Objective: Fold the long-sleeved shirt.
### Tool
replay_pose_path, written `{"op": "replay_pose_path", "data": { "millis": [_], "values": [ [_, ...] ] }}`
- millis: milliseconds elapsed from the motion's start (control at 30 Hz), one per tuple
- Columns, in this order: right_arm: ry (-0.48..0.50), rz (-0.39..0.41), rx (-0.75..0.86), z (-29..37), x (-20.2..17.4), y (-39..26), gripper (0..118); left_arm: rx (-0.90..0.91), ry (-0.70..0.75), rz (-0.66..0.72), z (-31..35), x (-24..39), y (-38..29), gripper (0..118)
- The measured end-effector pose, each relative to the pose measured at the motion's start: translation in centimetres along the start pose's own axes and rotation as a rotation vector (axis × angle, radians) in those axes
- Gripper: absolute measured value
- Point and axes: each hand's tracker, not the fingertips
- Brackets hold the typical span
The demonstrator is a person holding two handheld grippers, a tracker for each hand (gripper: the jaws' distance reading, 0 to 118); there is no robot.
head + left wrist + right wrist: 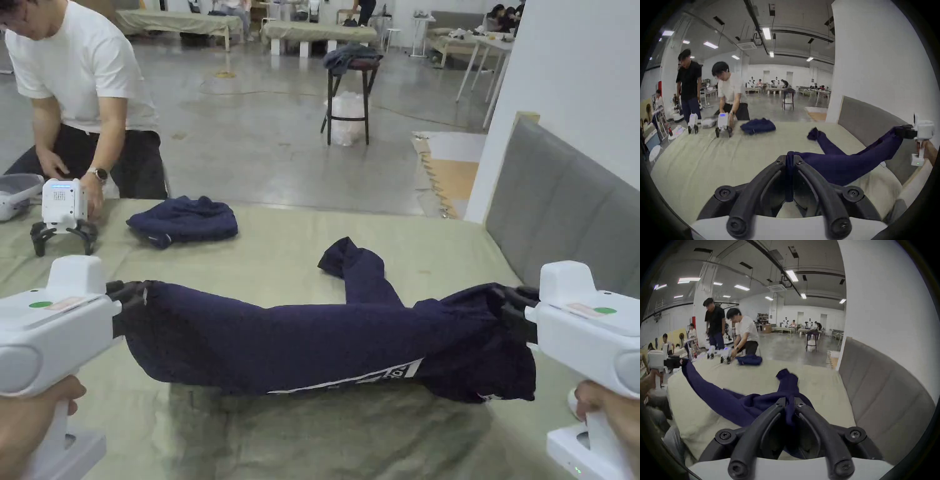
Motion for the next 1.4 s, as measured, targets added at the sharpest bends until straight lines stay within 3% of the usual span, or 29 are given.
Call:
{"op": "replay_pose_path", "data": {
  "millis": [67,133,200,233,400,500,567,667,767,900,933,967,1000,1033,1067,1133,1200,1333,1367,1400],
  "values": [
    [0.036,0.013,-0.051,1.6,-0.6,-3.3,6,-0.061,-0.02,-0.021,1.8,-0.4,-2.8,12],
    [0.043,-0.007,-0.132,2.8,-1.0,-6.8,6,-0.135,0.011,-0.141,3.3,0.3,-6.2,12],
    [0.017,0.012,-0.253,3.7,-2.2,-10.4,6,-0.203,-0.021,-0.055,4.4,-0.1,-9.5,12],
    [0.05,0.007,-0.272,4.0,-2.9,-12.4,6,-0.267,-0.061,-0.012,4.7,-0.5,-11.1,12],
    [0.103,-0.016,-0.473,4.0,-5.0,-20.1,6,-0.434,0.002,0.044,4.8,-2.6,-18.0,12],
    [0.118,-0.072,-0.598,3.3,-5.5,-22.5,6,-0.513,0.02,0.064,5.2,-3.5,-20.0,12],
    [0.118,-0.052,-0.63,3.1,-5.7,-23.1,6,-0.525,0.039,0.065,5.6,-3.6,-20.7,12],
    [0.136,-0.088,-0.716,2.3,-5.8,-23.7,6,-0.592,0.062,0.046,4.9,-3.6,-21.6,12],
    [0.119,-0.058,-0.722,1.8,-6.2,-24.6,6,-0.629,0.062,0.063,4.7,-3.3,-22.9,12],
    [0.118,-0.108,-0.771,1.3,-5.8,-25.6,7,-0.652,0.062,0.088,4.5,-3.5,-23.8,13],
    [0.111,-0.118,-0.759,1.2,-5.6,-25.5,14,-0.655,0.055,0.085,4.5,-3.4,-23.8,21],
    [0.11,-0.125,-0.742,1.3,-5.5,-25.5,35,-0.629,0.066,0.073,4.7,-3.3,-23.7,39],
    [0.104,-0.122,-0.739,1.3,-5.4,-25.5,74,-0.599,0.085,0.046,4.9,-3.2,-23.4,78],
    [0.078,-0.112,-0.741,1.5,-5.4,-25.3,102,-0.591,0.098,0.043,4.9,-3.2,-23.0,102],
    [0.054,-0.11,-0.731,1.8,-5.4,-24.9,118,-0.586,0.093,0.057,4.9,-3.3,-22.5,111],
    [0.031,-0.121,-0.64,2.7,-5.2,-23.3,118,-0.49,0.086,0.067,5.5,-3.0,-20.7,108],
    [-0.007,-0.186,-0.546,2.7,-4.7,-20.8,118,-0.456,0.112,0.048,5.0,-2.2,-18.7,109],
    [-0.113,-0.198,-0.311,0.3,-5.5,-16.4,116,-0.346,0.18,0.047,1.5,0.8,-15.1,108],
    [-0.136,-0.207,-0.255,-0.3,-5.8,-15.4,108,-0.333,0.163,0.066,0.4,1.6,-14.1,106],
    [-0.146,-0.217,-0.192,-0.9,-6.2,-14.5,78,-0.276,0.17,0.09,-0.6,2.6,-13.1,93]
  ]
}}
